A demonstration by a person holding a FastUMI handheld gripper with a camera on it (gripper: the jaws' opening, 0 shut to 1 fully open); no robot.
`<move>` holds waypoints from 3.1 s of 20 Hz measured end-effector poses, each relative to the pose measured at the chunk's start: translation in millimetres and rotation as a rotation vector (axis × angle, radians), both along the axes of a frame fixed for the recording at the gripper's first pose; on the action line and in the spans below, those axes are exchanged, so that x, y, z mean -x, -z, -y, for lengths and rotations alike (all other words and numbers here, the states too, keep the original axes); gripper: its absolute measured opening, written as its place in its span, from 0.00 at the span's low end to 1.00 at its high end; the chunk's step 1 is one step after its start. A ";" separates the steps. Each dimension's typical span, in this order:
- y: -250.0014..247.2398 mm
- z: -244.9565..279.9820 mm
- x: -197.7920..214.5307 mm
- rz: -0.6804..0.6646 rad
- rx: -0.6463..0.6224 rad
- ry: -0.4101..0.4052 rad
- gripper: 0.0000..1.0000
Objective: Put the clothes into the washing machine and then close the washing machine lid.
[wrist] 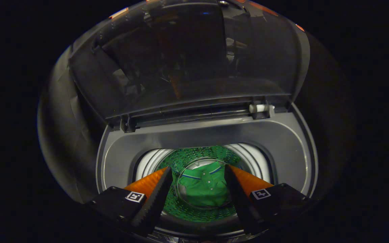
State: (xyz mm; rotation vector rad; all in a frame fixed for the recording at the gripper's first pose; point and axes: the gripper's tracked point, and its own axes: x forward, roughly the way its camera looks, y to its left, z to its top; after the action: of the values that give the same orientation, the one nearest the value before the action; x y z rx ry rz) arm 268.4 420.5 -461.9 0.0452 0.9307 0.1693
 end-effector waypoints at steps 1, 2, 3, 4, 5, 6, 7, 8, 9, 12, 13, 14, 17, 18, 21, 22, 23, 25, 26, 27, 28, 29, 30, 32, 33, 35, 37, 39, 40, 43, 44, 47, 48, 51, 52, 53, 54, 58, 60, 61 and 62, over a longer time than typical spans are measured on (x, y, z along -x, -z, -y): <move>-11.1 1.3 -0.1 0.020 0.000 0.001 0.99; -24.0 2.4 0.0 0.042 -0.003 -0.002 0.99; -36.8 3.0 1.3 0.061 -0.003 -0.009 0.99; -50.7 3.1 3.5 0.082 -0.006 -0.018 0.99; -67.2 2.6 3.9 0.106 -0.011 -0.026 0.99; -84.3 4.8 5.4 0.131 -0.013 -0.031 0.99; -102.5 4.5 3.6 0.162 -0.016 -0.032 0.99; -124.0 4.0 0.3 0.202 -0.021 -0.029 0.99; -146.7 1.7 -4.9 0.242 -0.023 -0.029 0.99; -211.3 -9.9 -21.5 0.339 -0.054 -0.057 0.99; -230.4 -13.1 -30.2 0.379 -0.061 -0.065 0.99; -247.5 -14.8 -40.4 0.414 -0.062 -0.065 0.99; -281.8 -23.7 -71.0 0.453 -0.103 -0.058 0.98; -291.5 -22.8 -80.1 0.467 -0.125 -0.047 0.99; -298.9 -19.5 -113.2 0.482 -0.116 -0.033 0.98; -294.1 -20.4 -117.0 0.467 -0.115 -0.031 0.98; -290.1 -19.0 -124.2 0.463 -0.107 -0.027 0.99; -287.4 -19.4 -139.4 0.478 -0.085 -0.029 0.99; -284.7 -21.4 -144.6 0.475 -0.079 -0.037 0.99; -279.9 -21.2 -148.7 0.465 -0.070 -0.041 0.99; -274.5 -20.5 -152.5 0.454 -0.061 -0.043 0.99; -270.2 -21.2 -154.8 0.443 -0.055 -0.042 0.99; -267.6 -20.3 -154.4 0.439 -0.048 -0.046 0.99; -262.2 -21.5 -155.5 0.461 -0.021 -0.066 0.99; -258.7 -21.1 -154.1 0.480 0.002 -0.088 0.99; -263.7 -20.7 -152.3 0.531 -0.012 -0.071 1.00; -264.4 -14.7 -135.8 0.553 0.003 -0.077 1.00; -263.1 -12.2 -119.5 0.570 -0.004 -0.078 0.99; -262.1 -11.4 -113.3 0.573 -0.003 -0.080 0.99; -262.2 -9.4 -94.2 0.581 -0.003 -0.081 0.99; -261.5 -8.2 -87.2 0.581 -0.005 -0.080 0.99; -258.0 -4.8 -66.6 0.591 -0.006 -0.085 0.99; -255.8 -4.5 -60.1 0.593 -0.005 -0.087 0.99; -251.3 -2.5 -42.3 0.613 -0.005 -0.088 0.99; -250.5 -2.6 -37.2 0.626 -0.004 -0.090 0.99; -250.7 -2.5 -33.4 0.645 -0.006 -0.094 0.99; -249.1 -1.7 -30.5 0.662 -0.010 -0.095 0.99; -242.5 -0.8 -13.0 0.717 -0.017 -0.103 0.99; -238.0 0.1 -6.9 0.737 -0.031 -0.120 0.99; -235.7 0.2 -4.2 0.744 -0.038 -0.132 0.99; -233.7 0.7 -1.0 0.745 -0.044 -0.137 0.99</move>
State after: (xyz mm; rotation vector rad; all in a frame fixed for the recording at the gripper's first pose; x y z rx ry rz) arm 269.5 419.9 -228.1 -0.0406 0.1858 0.3076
